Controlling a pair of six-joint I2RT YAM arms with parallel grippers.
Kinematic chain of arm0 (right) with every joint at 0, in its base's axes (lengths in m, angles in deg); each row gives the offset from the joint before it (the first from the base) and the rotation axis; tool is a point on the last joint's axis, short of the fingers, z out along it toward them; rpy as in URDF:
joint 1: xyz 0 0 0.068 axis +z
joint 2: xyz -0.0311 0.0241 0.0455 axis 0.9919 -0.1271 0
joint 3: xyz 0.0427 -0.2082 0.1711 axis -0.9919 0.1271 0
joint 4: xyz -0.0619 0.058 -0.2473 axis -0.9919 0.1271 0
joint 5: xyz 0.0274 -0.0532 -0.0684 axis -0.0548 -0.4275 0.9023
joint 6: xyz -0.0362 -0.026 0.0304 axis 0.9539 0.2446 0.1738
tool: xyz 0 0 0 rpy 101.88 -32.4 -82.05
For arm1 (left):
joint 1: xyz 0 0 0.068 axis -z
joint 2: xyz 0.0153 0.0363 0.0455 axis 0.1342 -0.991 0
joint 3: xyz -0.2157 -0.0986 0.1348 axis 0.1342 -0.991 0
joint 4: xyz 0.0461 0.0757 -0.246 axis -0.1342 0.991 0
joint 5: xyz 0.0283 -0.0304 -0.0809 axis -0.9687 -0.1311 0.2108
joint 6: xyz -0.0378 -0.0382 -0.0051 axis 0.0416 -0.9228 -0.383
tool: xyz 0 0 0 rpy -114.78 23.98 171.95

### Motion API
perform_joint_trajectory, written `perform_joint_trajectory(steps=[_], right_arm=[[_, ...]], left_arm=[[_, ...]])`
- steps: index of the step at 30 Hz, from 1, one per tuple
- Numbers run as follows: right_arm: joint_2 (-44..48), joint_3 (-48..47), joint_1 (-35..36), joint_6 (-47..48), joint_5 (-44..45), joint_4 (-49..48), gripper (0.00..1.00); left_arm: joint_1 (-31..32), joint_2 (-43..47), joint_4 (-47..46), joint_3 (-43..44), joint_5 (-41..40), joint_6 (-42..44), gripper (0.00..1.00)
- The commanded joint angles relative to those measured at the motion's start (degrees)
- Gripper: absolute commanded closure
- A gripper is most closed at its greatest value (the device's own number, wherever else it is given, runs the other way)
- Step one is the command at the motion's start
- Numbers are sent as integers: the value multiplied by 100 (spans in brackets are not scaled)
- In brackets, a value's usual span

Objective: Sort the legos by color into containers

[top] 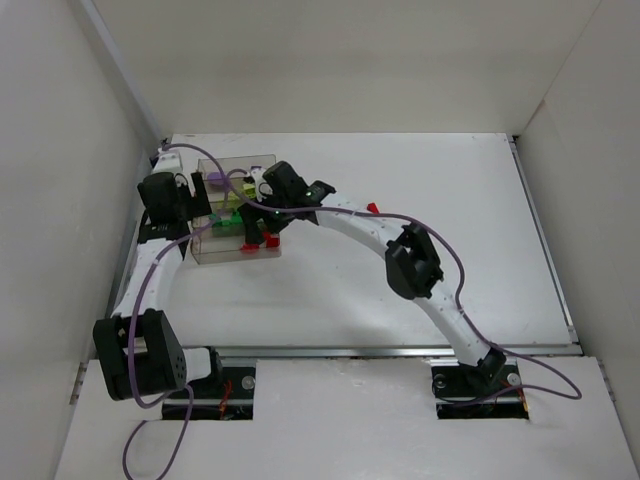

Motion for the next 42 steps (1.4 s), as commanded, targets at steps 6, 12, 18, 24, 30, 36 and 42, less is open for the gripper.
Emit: perform_joint_trajectory(steps=[6, 12, 18, 24, 30, 36, 42], right_arm=[[1279, -117, -165, 77, 501, 256, 0], [3213, 2018, -1351, -554, 739, 150, 0], [3225, 3548, -3057, -810, 588, 712, 0], [2741, 3839, -3190, -459, 441, 301, 11], [2179, 3550, -3313, -301, -113, -104, 27], [1756, 3365, -3313, -151, -439, 10, 45], [1756, 3664, -3313, -99, -685, -104, 58]], left_arm=[[164, 461, -662, -163, 1315, 131, 14], [629, 514, -848, -277, 2607, 1009, 14], [945, 462, -848, -382, 2741, 1406, 14], [1060, 408, -848, -383, 2793, 1512, 14], [1113, 356, -795, -330, 2794, 1512, 14], [1113, 294, -734, -199, 2794, 1512, 14], [1113, 128, -734, -76, 2794, 1512, 14]])
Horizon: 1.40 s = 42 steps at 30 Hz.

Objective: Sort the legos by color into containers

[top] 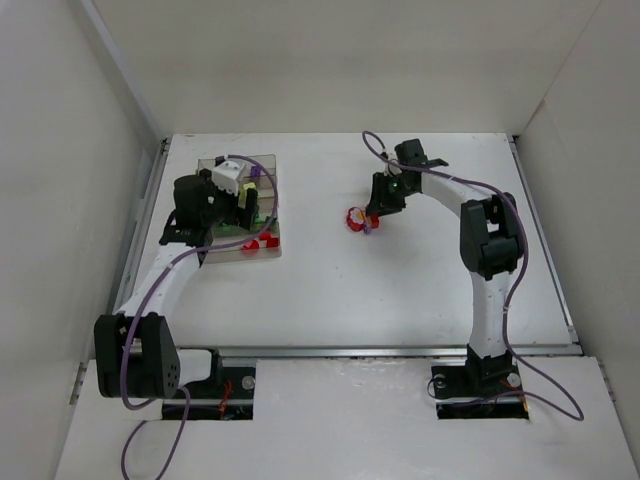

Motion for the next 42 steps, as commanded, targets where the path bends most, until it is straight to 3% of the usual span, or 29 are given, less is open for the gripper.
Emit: perform_joint_trajectory(steps=[1, 5, 6, 10, 16, 19, 20, 21, 26, 27, 34, 42], right_arm=[[-126, 99, 1, 177, -137, -146, 61], [-126, 152, 1, 177, -321, -199, 87], [-126, 152, 1, 177, -400, -199, 98], [-126, 152, 1, 177, -567, -199, 100], [-126, -41, 1, 177, -787, -120, 100], [-4, -41, 1, 334, -726, 3, 72], [-3, -41, 1, 335, -726, 3, 57], [84, 98, 1, 422, -656, 3, 54], [646, 450, 1, 608, -225, 3, 44], [725, 503, 1, 695, -59, 3, 38], [1078, 495, 965, 1434, 1056, 363, 15], [524, -164, 1240, 1249, 2280, 891, 13]], left_arm=[[27, -35, -159, 272, 105, 41, 14], [27, -158, -45, 404, 341, 215, 20], [27, -158, 51, 404, 430, 321, 22], [96, -263, 578, 562, 1045, 1216, 24], [852, -579, 1755, 905, 862, 2659, 24], [1099, -737, 1862, 1063, 747, 2730, 23], [1169, -738, 1862, 1063, 747, 2730, 23], [1169, -799, 1862, 1124, 747, 2661, 23], [1231, -966, 1810, 1292, 747, 2546, 23], [1231, -1018, 1810, 1344, 747, 2546, 23], [1284, -1133, 1810, 1450, 624, 2546, 23], [1284, -1133, 1810, 1450, 571, 2493, 23]])
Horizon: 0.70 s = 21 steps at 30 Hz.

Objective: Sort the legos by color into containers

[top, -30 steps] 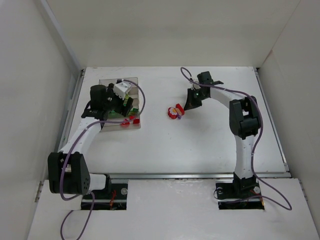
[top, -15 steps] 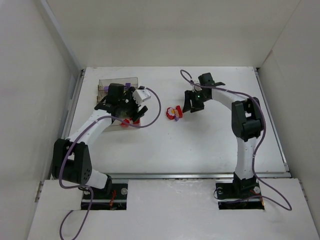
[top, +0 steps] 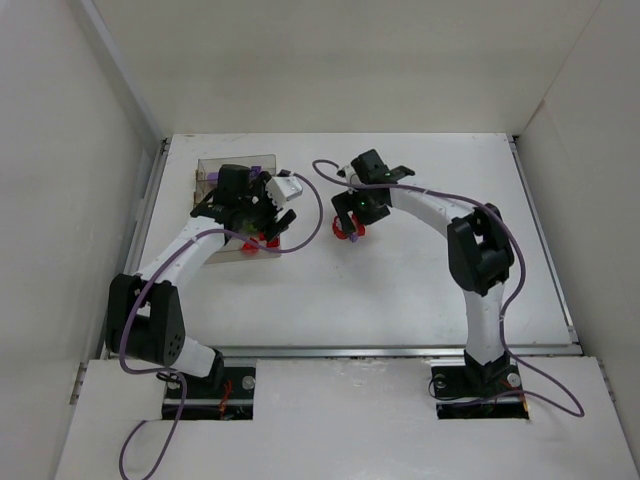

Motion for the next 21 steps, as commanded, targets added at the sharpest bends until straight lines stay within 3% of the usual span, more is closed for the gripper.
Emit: perform_joint_trajectory(steps=[1, 8, 21], right_arm=[[-138, -400, -161, -1, 753, 297, 13], [-253, -471, 15, 174, 1078, 481, 13], [-428, -226, 15, 298, 278, 25, 18]], left_arm=[[31, 23, 2, 241, 25, 25, 23], [31, 76, -103, 189, 25, 25, 23], [31, 181, -156, 74, -28, 25, 23]])
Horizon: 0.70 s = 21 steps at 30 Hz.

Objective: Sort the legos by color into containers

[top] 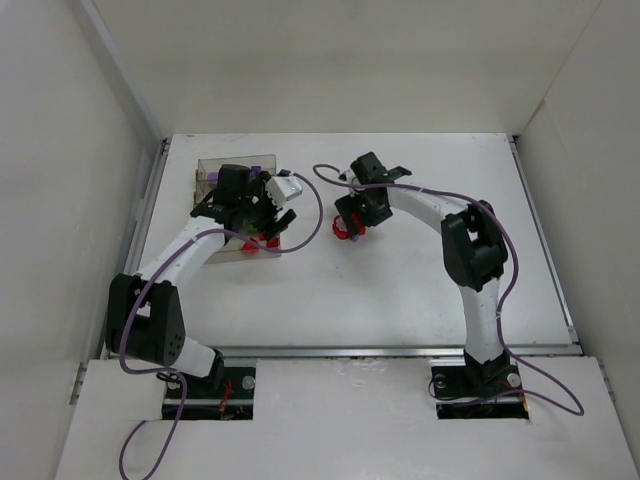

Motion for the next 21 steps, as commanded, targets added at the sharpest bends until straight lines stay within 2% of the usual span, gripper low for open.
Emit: perform_joint_trajectory(steps=[1, 5, 8, 9, 10, 12, 13, 15, 21], right_arm=[[-50, 0, 45, 117, -131, -290, 18], [-217, 0, 45, 117, -131, -501, 22], [-217, 53, 45, 117, -131, -659, 31], [-217, 53, 45, 117, -183, -660, 36], [-217, 53, 45, 117, -244, -660, 46], [-217, 53, 45, 117, -297, -721, 58], [-217, 53, 45, 117, -298, -722, 68], [-69, 219, 45, 117, -368, -879, 76], [2, 299, 45, 169, -474, -898, 77]], left_arm=[[31, 233, -145, 22, 44, 25, 23], [31, 234, -145, 22, 44, 25, 23], [31, 286, -145, 22, 44, 25, 23], [31, 287, -145, 22, 44, 25, 23], [31, 287, -145, 22, 44, 25, 23], [31, 287, -145, 22, 44, 78, 23], [31, 287, -145, -30, 44, 78, 23], [83, 287, -145, -31, 44, 78, 23], [137, 287, -92, -31, 106, 140, 23]])
